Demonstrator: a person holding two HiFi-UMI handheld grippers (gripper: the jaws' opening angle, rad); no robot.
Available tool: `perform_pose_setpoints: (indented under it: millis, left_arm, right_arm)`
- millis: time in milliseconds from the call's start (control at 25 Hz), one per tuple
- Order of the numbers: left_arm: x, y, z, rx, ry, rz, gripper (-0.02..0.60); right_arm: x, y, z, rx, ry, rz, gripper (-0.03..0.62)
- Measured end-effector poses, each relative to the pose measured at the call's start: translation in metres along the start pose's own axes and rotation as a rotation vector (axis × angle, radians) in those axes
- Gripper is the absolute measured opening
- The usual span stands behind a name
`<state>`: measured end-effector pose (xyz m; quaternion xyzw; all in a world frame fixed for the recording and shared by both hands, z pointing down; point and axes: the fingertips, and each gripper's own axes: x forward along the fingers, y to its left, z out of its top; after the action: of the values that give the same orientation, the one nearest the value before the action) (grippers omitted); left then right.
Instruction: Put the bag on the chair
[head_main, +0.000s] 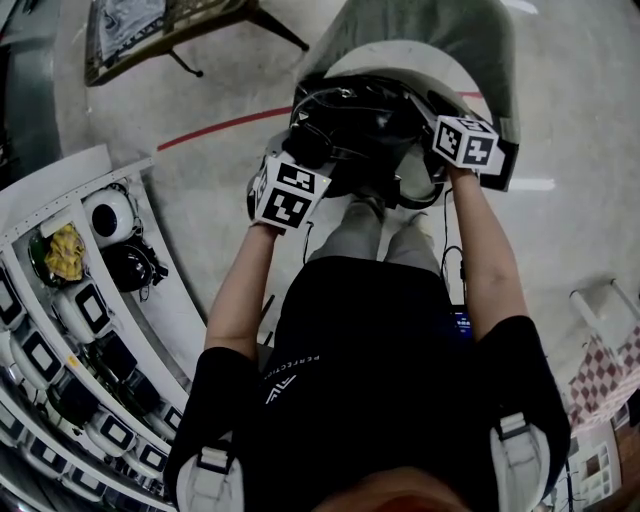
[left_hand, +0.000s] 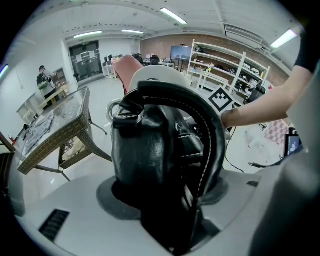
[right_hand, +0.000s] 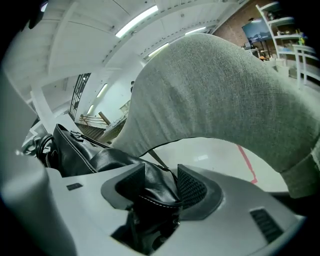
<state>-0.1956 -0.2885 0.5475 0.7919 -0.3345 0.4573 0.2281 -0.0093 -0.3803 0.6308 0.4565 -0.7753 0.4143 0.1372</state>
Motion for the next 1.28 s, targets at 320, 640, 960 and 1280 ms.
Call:
perform_pose_setpoints:
  millis: [320,640,960,1280]
  left_arm:
    - [-0.001,0.009,0.010,-0.026,-0.038,0.046,0.296]
    - [-0.003,0.027,0.060,-0.186,-0.211,0.131,0.191]
    - [-0.012,0.018,0.069,-0.094,-0.228,0.164,0.172]
    - [-0.033,0.018,0.060,-0.101,-0.253,0.229,0.115]
  right_arm:
    - [-0.009,-0.002,0.004,-0.003,-0.028,-0.012,0.216]
    - [-0.008,0.033,-0.010,-0.059,0.053,0.099,0.216]
    - [-0.009,0.067,-0.024,-0.108,0.093,0.184,0.216]
    - [-0.021,0.075,-0.030,-0.151,0.099,0.194,0.185]
